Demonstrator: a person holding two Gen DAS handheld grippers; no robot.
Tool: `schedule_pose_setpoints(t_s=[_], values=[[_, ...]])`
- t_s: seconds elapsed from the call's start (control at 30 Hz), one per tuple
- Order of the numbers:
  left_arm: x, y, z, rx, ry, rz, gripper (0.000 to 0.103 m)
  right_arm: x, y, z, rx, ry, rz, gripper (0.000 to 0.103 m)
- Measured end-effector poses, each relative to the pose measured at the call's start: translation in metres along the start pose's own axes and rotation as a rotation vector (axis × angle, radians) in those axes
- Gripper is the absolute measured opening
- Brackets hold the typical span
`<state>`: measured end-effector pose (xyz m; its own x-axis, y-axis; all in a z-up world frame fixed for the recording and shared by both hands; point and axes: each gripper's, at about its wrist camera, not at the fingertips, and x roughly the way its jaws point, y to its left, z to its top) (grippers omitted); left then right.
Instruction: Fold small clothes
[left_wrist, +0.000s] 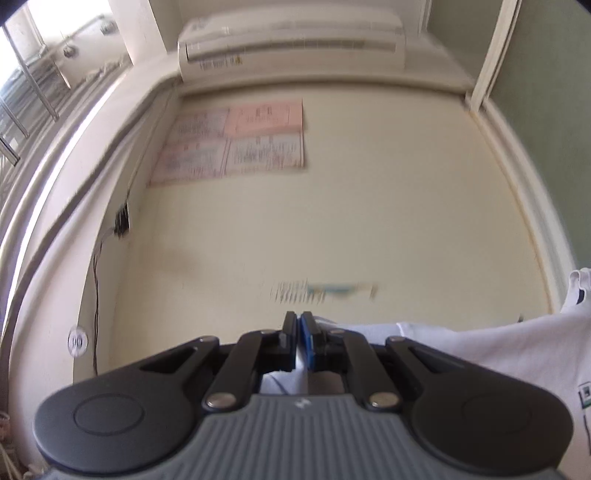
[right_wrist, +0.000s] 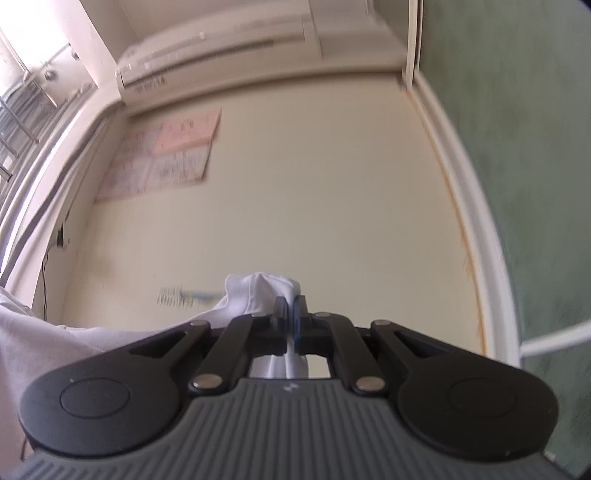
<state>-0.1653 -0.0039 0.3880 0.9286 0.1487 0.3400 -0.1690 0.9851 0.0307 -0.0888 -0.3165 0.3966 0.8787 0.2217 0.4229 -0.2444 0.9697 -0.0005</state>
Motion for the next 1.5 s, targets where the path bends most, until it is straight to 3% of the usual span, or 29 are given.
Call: schedule_pose_setpoints(t_s=[0.2,0.37,0.43,0.5,0.6,0.77,0.9,1.03,1.17,1.27,1.33,1.37,1.4,1.5], values=[[0.094,-0.005,-0.108,-0.012,0.336,0.072,0.004,0.095,-0.007,-0.104,0.056,0.299,-0.024,0.006],[0.169,-0.022,-0.234,0.039,0.608,0.152,0.005,0.179,-0.009,-0.242,0.107,0.589,-0.116,0.007],[0.187,-0.032,-0.294,0.1,0.778,0.177,0.004,0.205,-0.008,-0.305,0.106,0.739,-0.116,0.013],[0.179,-0.032,-0.332,0.078,0.888,0.152,0.004,0.213,-0.016,-0.352,0.105,0.874,-0.176,0.026],[0.145,-0.027,-0.352,0.071,0.901,0.11,0.004,0.185,-0.053,-0.374,0.216,0.905,-0.207,0.026],[0.085,-0.026,-0.349,0.051,0.874,-0.018,0.007,0.1,-0.105,-0.381,0.289,0.983,-0.27,0.04],[0.054,-0.042,-0.357,0.035,0.88,-0.112,0.008,0.051,-0.095,-0.394,0.293,1.07,-0.238,0.042],[0.048,-0.052,-0.387,0.005,0.936,-0.138,0.011,0.027,-0.073,-0.413,0.302,1.104,-0.217,0.043],[0.045,-0.054,-0.409,0.034,0.989,-0.126,0.011,0.028,-0.068,-0.429,0.333,1.039,-0.243,0.052],[0.044,-0.053,-0.402,0.034,0.948,-0.128,0.022,0.037,-0.062,-0.435,0.426,1.033,-0.221,0.051],[0.045,-0.054,-0.402,0.04,0.958,-0.13,0.024,0.044,-0.055,-0.437,0.433,1.039,-0.203,0.045],[0.045,-0.054,-0.402,0.042,0.965,-0.132,0.024,0.049,-0.05,-0.439,0.424,1.049,-0.201,0.023],[0.047,-0.055,-0.406,0.042,0.972,-0.136,0.024,0.053,-0.045,-0.441,0.399,1.062,-0.223,0.01],[0.048,-0.052,-0.408,0.017,0.981,-0.141,0.024,0.061,-0.039,-0.426,0.374,1.005,-0.269,0.009]])
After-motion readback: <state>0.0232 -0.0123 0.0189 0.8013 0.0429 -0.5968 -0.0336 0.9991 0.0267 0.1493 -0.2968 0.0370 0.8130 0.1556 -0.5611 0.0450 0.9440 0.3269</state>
